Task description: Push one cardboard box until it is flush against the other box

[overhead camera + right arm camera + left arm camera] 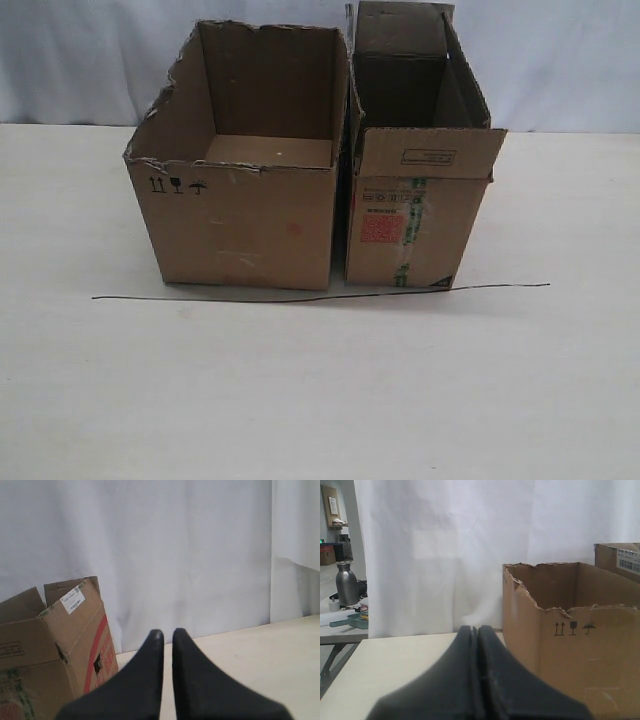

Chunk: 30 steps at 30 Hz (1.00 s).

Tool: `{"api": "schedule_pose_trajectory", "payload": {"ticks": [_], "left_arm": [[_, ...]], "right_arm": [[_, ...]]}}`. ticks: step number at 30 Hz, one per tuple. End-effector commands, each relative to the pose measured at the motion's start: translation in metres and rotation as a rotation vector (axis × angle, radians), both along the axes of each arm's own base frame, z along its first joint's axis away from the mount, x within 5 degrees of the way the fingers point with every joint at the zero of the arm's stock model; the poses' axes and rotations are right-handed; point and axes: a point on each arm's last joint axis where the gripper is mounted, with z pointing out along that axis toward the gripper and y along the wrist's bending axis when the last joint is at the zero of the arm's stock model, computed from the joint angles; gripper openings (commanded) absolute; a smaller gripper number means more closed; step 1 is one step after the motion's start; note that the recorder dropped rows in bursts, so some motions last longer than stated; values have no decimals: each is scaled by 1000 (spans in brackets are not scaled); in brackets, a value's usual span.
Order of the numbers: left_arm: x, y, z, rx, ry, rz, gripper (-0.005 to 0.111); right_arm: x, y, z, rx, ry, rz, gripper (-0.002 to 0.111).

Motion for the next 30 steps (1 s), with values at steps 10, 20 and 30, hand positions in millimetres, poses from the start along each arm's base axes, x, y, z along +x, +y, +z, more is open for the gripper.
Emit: {"api": "schedule_pose_trajectory", "payload": {"ticks": [10, 20, 30], "left_arm": [[0, 0, 0, -10, -6, 3, 0], [0, 0, 0, -13, -5, 3, 0], [0, 0, 0, -13, -5, 3, 0]], "right_arm": [[0, 4, -3, -201, 2, 26, 5], [0, 3, -6, -260, 35, 15, 5], [0, 2, -8, -185, 66, 5, 5]]}}
